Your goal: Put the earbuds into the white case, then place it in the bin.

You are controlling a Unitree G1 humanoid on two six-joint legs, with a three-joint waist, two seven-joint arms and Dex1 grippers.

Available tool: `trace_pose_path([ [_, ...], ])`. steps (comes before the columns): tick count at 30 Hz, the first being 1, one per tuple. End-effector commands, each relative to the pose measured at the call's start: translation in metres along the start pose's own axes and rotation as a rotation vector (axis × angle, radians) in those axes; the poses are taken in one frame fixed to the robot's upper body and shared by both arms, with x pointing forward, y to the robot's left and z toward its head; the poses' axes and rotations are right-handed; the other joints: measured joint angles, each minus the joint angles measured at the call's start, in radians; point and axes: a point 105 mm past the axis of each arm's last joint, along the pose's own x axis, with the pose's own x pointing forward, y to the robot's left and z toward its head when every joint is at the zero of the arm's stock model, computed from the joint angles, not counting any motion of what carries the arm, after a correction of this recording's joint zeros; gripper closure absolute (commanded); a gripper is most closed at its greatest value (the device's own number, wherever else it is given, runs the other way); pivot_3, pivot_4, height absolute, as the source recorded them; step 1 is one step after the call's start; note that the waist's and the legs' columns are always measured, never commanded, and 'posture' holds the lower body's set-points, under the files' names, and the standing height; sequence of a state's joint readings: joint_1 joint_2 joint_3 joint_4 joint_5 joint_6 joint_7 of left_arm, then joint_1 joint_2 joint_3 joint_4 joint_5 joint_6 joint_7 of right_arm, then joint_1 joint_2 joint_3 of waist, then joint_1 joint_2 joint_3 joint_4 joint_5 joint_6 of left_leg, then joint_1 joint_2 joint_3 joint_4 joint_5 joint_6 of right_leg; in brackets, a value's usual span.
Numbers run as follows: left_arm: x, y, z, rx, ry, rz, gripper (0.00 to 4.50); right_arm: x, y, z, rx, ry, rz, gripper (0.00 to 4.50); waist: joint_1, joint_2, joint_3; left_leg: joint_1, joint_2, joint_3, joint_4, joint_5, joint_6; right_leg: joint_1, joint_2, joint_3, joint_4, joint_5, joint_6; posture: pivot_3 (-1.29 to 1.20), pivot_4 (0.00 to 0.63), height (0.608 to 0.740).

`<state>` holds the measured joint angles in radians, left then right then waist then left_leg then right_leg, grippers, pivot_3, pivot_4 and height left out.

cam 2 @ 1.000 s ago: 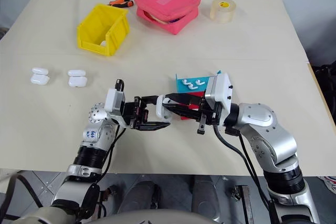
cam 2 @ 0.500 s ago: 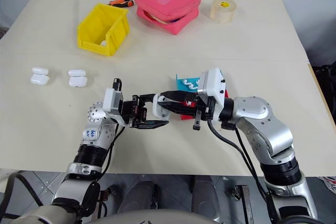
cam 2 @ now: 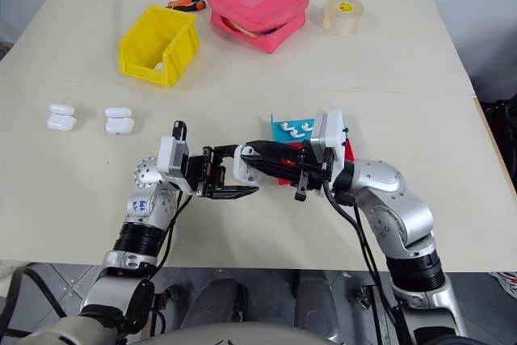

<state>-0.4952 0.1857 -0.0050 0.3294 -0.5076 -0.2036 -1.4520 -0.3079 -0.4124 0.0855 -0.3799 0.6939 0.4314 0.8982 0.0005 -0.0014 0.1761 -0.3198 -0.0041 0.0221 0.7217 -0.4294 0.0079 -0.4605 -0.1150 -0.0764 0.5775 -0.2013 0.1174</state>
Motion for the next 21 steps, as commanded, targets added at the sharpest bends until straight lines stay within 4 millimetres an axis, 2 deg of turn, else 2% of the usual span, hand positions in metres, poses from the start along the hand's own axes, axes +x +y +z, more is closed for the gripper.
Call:
trace_pose_path([
  [1, 0.011, 0.017, 0.037, 0.138, -0.121, 0.035, 1.72, 0.003, 0.016, -0.027, 0.104, 0.067, 0.022, 4.01, 0.0, 0.0, 0.0, 0.0, 0.0, 0.0, 0.0, 0.0, 0.0, 0.0, 0.0, 0.0, 0.0, 0.0, 0.0, 0.0, 0.15, 0.74],
  [14, 0.005, 0.031, 0.045, 0.14, -0.115, 0.049, 1.72, -0.01, 0.017, -0.042, 0.061, 0.163, -0.02, 4.01, 0.001, 0.0, 0.0, 0.0, 0.0, 0.0, 0.0, 0.0, 0.0, 0.0, 0.0, 0.0, 0.0, 0.0, 0.0, 0.0, 0.15, 0.74],
  [21, 0.002, 0.035, 0.046, 0.141, -0.116, 0.063, 1.72, -0.014, 0.02, -0.037, 0.029, 0.171, -0.007, 4.01, 0.0, 0.0, 0.0, 0.0, 0.0, 0.0, 0.0, 0.0, 0.0, 0.0, 0.0, 0.0, 0.0, 0.0, 0.0, 0.0, 0.15, 0.74],
])
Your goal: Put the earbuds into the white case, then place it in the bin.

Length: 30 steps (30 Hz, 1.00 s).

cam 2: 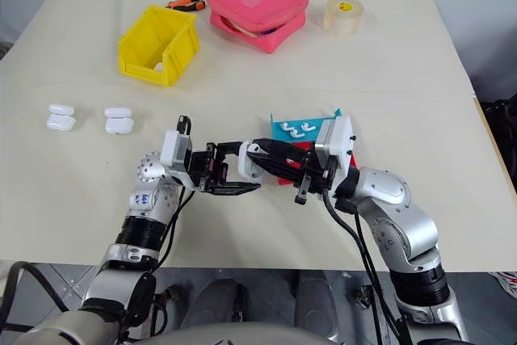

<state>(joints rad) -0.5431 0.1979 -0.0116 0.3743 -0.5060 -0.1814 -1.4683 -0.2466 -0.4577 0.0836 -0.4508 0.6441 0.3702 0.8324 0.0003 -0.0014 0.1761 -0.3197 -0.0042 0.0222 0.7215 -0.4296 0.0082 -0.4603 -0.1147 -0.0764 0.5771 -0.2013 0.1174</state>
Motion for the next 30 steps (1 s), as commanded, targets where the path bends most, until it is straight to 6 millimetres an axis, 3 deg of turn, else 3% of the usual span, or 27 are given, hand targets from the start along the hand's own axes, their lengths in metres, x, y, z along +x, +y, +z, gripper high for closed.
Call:
trace_pose_path([
  [1, -0.001, 0.027, 0.046, 0.164, -0.13, 0.091, 1.72, -0.005, 0.023, -0.035, 0.113, 0.142, 0.087, 4.01, 0.0, 0.0, 0.0, 0.0, 0.0, 0.0, 0.0, 0.0, 0.0, 0.0, 0.0, 0.0, 0.0, 0.0, 0.0, 0.0, 0.15, 0.74],
  [7, -0.005, 0.029, 0.045, 0.159, -0.127, 0.109, 1.72, -0.004, 0.025, -0.03, 0.086, 0.147, 0.106, 4.01, 0.001, 0.0, 0.0, 0.0, 0.0, 0.0, 0.0, 0.0, 0.0, 0.0, 0.0, 0.0, 0.0, 0.0, 0.0, 0.0, 0.15, 0.74],
  [19, -0.009, 0.022, 0.03, 0.096, -0.11, 0.09, 1.72, 0.03, 0.029, 0.015, -0.042, 0.038, 0.178, 4.01, -0.003, 0.001, -0.001, 0.0, 0.0, 0.001, 0.0, 0.0, 0.001, 0.001, 0.0, 0.0, -0.001, 0.001, 0.0, 0.0, 0.15, 0.74],
  [30, -0.022, 0.022, 0.025, 0.097, -0.051, 0.14, 1.72, 0.017, 0.021, 0.01, -0.03, 0.076, 0.106, 4.01, -0.001, 0.001, -0.001, 0.0, 0.0, 0.0, 0.0, -0.001, 0.001, 0.001, 0.0, -0.001, -0.002, 0.001, 0.0, 0.0, 0.15, 0.74],
])
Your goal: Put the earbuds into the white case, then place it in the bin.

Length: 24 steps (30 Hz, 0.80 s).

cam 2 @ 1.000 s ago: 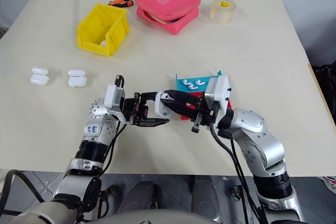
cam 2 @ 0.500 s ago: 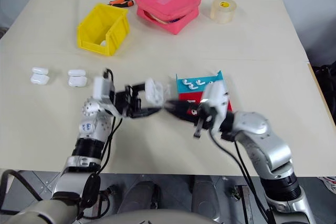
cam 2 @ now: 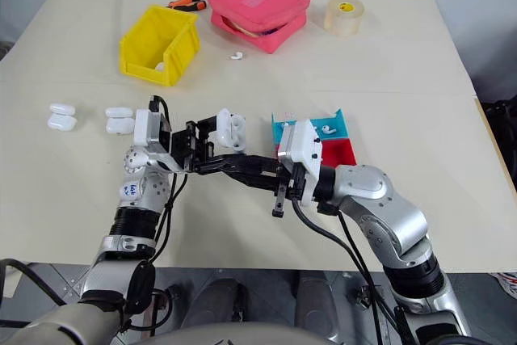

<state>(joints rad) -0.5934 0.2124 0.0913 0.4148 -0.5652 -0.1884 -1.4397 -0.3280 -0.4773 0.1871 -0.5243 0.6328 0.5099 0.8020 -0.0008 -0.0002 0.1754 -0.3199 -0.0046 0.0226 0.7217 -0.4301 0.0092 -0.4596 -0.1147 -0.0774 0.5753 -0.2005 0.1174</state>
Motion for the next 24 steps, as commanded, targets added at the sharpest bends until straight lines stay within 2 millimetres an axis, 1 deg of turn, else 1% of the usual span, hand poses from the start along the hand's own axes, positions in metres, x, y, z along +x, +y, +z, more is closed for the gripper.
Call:
trace_pose_path([
  [1, -0.005, 0.001, 0.004, 0.042, 0.027, 0.026, 1.72, -0.01, -0.002, 0.009, -0.041, -0.008, -0.032, 4.01, 0.0, 0.0, 0.0, 0.0, 0.0, 0.0, 0.0, 0.0, 0.0, 0.0, 0.0, 0.0, 0.0, 0.0, 0.0, 0.0, 0.15, 0.74],
  [4, -0.012, 0.0, 0.005, 0.067, 0.059, 0.051, 1.72, -0.019, -0.014, 0.003, -0.044, 0.028, -0.099, 4.01, -0.001, 0.0, 0.0, 0.0, 0.0, 0.0, 0.0, 0.0, 0.0, 0.0, 0.0, 0.0, 0.0, 0.0, 0.0, 0.0, 0.15, 0.74],
  [9, -0.022, -0.002, 0.007, 0.077, 0.082, 0.094, 1.72, -0.031, -0.022, -0.001, -0.048, 0.086, -0.138, 4.01, 0.0, 0.0, 0.0, 0.0, 0.0, 0.0, 0.0, 0.0, 0.0, 0.0, 0.0, 0.0, 0.0, 0.0, 0.0, 0.0, 0.15, 0.74],
  [15, -0.027, -0.004, 0.005, 0.077, 0.097, 0.112, 1.72, -0.048, -0.033, -0.005, -0.093, 0.187, -0.185, 4.01, 0.005, 0.0, 0.0, 0.0, 0.0, 0.0, 0.0, 0.0, 0.0, 0.0, 0.0, 0.0, 0.0, 0.0, 0.0, 0.0, 0.15, 0.74],
  [17, -0.028, -0.005, 0.004, 0.071, 0.1, 0.111, 1.72, -0.056, -0.038, -0.009, -0.1, 0.242, -0.21, 4.01, 0.004, 0.0, 0.0, 0.0, 0.0, 0.0, 0.0, 0.0, 0.0, 0.0, 0.0, 0.0, 0.0, 0.0, 0.0, 0.0, 0.15, 0.74],
  [18, -0.027, -0.006, 0.003, 0.067, 0.102, 0.109, 1.72, -0.059, -0.04, -0.01, -0.105, 0.258, -0.218, 3.63, 0.003, 0.0, 0.0, 0.0, 0.0, 0.0, 0.0, 0.0, 0.0, 0.0, 0.0, 0.0, 0.0, 0.0, 0.0, 0.0, 0.15, 0.74],
  [19, -0.027, -0.006, 0.002, 0.063, 0.103, 0.104, 1.72, -0.062, -0.041, -0.011, -0.113, 0.273, -0.224, 3.48, 0.003, 0.0, 0.0, 0.0, 0.0, 0.0, 0.0, 0.0, 0.0, 0.0, 0.0, 0.0, 0.0, 0.0, 0.0, 0.0, 0.15, 0.74],
  [24, -0.024, -0.007, 0.0, 0.057, 0.105, 0.086, 1.72, -0.079, -0.041, -0.011, -0.121, 0.342, -0.238, 1.72, 0.004, 0.0, 0.0, 0.0, 0.0, 0.001, 0.0, 0.0, 0.0, 0.0, 0.0, 0.0, 0.0, 0.0, 0.001, 0.0, 0.15, 0.74],
])
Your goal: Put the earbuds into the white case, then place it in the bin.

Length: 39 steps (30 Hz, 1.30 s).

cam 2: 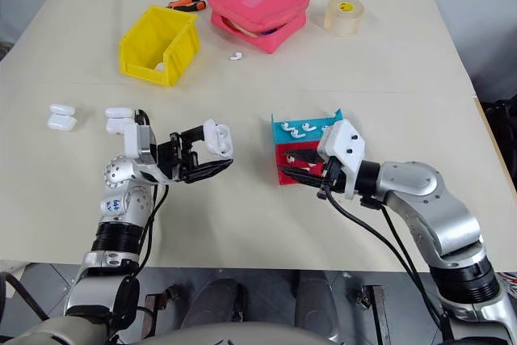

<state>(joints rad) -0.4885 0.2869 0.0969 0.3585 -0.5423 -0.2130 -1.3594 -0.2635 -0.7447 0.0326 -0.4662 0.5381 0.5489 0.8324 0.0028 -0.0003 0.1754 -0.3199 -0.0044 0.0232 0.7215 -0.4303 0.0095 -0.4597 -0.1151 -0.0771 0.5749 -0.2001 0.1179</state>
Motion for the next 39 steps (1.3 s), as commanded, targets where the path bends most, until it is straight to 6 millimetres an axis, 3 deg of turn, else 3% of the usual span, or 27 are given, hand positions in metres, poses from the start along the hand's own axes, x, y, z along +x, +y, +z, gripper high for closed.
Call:
trace_pose_path([
  [1, 0.004, -0.002, 0.005, 0.043, -0.004, -0.028, 1.72, -0.015, -0.003, 0.006, -0.042, 0.024, -0.022, 1.4, 0.001, 0.0, 0.0, 0.0, 0.0, 0.0, 0.0, 0.0, 0.0, 0.0, 0.0, 0.0, 0.0, 0.0, 0.0, 0.0, 0.15, 0.74],
  [5, 0.006, -0.002, 0.004, 0.032, -0.009, -0.049, 1.72, -0.046, -0.004, -0.005, -0.035, 0.103, -0.068, 0.03, 0.018, 0.0, 0.0, 0.0, 0.0, 0.0, 0.0, 0.0, 0.0, 0.0, 0.0, 0.0, -0.001, 0.0, 0.0, 0.0, 0.15, 0.74],
  [9, 0.007, -0.003, 0.001, 0.018, -0.008, -0.066, 1.72, -0.081, -0.003, -0.019, 0.001, 0.185, -0.143, 0.03, 0.025, 0.0, 0.0, 0.0, 0.0, 0.001, 0.0, -0.001, 0.001, 0.001, 0.0, 0.0, -0.002, 0.001, 0.001, 0.0, 0.15, 0.74],
  [14, 0.007, -0.001, 0.0, 0.014, -0.006, -0.068, 1.72, -0.11, 0.001, -0.033, 0.042, 0.254, -0.214, 0.03, 0.024, 0.0, 0.0, 0.002, 0.0, 0.001, -0.001, -0.001, 0.002, 0.007, 0.001, 0.0, -0.006, 0.002, 0.004, 0.0, 0.15, 0.74],
  [17, 0.007, 0.0, 0.0, 0.016, -0.004, -0.065, 1.72, -0.113, -0.002, -0.034, 0.034, 0.257, -0.236, 0.03, 0.019, 0.0, 0.0, 0.004, 0.001, 0.001, -0.002, -0.002, 0.004, 0.012, 0.001, 0.001, -0.008, 0.002, 0.004, 0.0, 0.15, 0.74],
  [21, 0.007, 0.001, 0.0, 0.026, -0.003, -0.06, 1.72, -0.101, -0.007, -0.027, 0.012, 0.222, -0.236, 0.03, 0.021, 0.0, 0.0, 0.004, 0.001, 0.001, -0.002, -0.002, 0.004, 0.012, 0.001, 0.001, -0.009, 0.004, 0.003, 0.0, 0.15, 0.74],
  [24, 0.005, 0.0, 0.001, 0.038, 0.0, -0.053, 1.72, -0.086, -0.006, -0.026, 0.012, 0.222, -0.19, 0.64, 0.021, 0.0, 0.0, 0.005, 0.001, 0.0, -0.001, -0.002, 0.004, 0.012, 0.001, 0.0, -0.009, 0.004, 0.003, 0.0, 0.15, 0.74],
  [29, 0.003, -0.006, 0.004, 0.067, 0.019, -0.057, 1.72, -0.06, -0.006, -0.02, -0.014, 0.238, -0.115, 2.36, 0.021, 0.0, 0.0, 0.006, 0.0, 0.0, -0.001, -0.002, 0.004, 0.012, 0.001, 0.0, -0.011, 0.004, 0.004, 0.0, 0.15, 0.74],
  [35, 0.002, -0.012, 0.009, 0.091, 0.019, -0.027, 1.72, -0.031, -0.005, -0.016, -0.075, 0.347, 0.039, 2.36, 0.022, 0.0, 0.0, 0.005, 0.0, -0.001, -0.001, -0.002, 0.004, 0.012, 0.001, 0.0, -0.014, 0.006, 0.005, 0.0, 0.15, 0.74],
  [38, 0.0, -0.015, 0.01, 0.1, 0.025, -0.007, 1.72, -0.025, -0.011, -0.018, -0.073, 0.41, 0.06, 2.96, 0.022, 0.0, 0.0, 0.004, 0.0, -0.003, -0.001, -0.002, 0.004, 0.012, 0.0, -0.002, -0.015, 0.006, 0.005, 0.0, 0.15, 0.74],
  [39, -0.001, -0.016, 0.01, 0.102, 0.026, -0.003, 1.72, -0.024, -0.011, -0.019, -0.08, 0.423, 0.069, 2.96, 0.022, 0.0, 0.0, 0.003, 0.0, -0.004, -0.001, -0.002, 0.004, 0.012, 0.0, -0.003, -0.016, 0.006, 0.005, 0.0, 0.15, 0.74],
])
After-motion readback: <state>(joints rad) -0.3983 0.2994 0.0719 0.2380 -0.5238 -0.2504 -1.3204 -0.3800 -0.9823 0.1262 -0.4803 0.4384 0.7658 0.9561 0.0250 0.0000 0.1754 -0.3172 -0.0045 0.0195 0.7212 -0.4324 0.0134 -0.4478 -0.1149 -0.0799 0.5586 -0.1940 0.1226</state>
